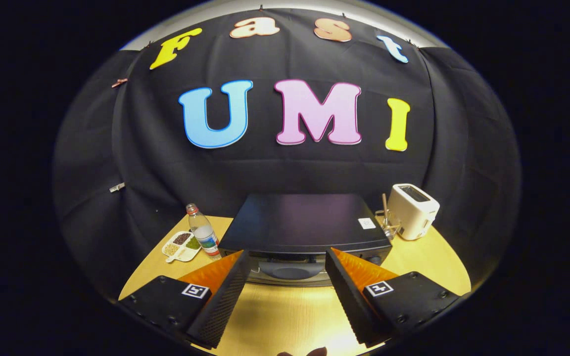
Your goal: Open the toaster oven, put the food inside, and close the toaster oven door.
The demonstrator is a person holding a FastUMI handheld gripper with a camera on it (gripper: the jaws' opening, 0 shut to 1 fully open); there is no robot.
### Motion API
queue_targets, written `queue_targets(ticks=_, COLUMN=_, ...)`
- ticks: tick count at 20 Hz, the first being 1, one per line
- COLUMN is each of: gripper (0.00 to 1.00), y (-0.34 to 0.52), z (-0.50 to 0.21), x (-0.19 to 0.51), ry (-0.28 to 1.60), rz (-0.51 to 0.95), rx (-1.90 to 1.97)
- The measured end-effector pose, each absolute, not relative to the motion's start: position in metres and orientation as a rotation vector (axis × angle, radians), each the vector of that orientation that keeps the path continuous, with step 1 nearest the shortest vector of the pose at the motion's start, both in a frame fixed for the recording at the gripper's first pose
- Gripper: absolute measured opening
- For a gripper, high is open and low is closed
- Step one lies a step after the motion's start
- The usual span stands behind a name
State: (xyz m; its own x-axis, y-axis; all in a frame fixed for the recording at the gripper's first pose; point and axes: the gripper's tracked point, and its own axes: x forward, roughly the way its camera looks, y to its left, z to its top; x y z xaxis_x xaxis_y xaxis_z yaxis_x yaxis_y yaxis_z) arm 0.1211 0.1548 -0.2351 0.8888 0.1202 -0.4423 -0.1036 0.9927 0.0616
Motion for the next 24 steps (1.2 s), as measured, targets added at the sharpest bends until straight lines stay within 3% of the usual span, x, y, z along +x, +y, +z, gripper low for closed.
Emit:
queue_targets(ticks=9, gripper=0.98, y=0.154, z=-0.311, x=0.162, ry=0.597, rz=0.038, rx=0.012)
queue_targets(ticks=17, gripper=0.98, y=0.154, z=-0.312, x=0.169, ry=0.56, rz=0.058, rx=0.032)
queue_targets(ticks=24, gripper=0.99, y=0.147, z=-0.323, x=0.123, ry=0.564, rz=0.055, rx=0.031)
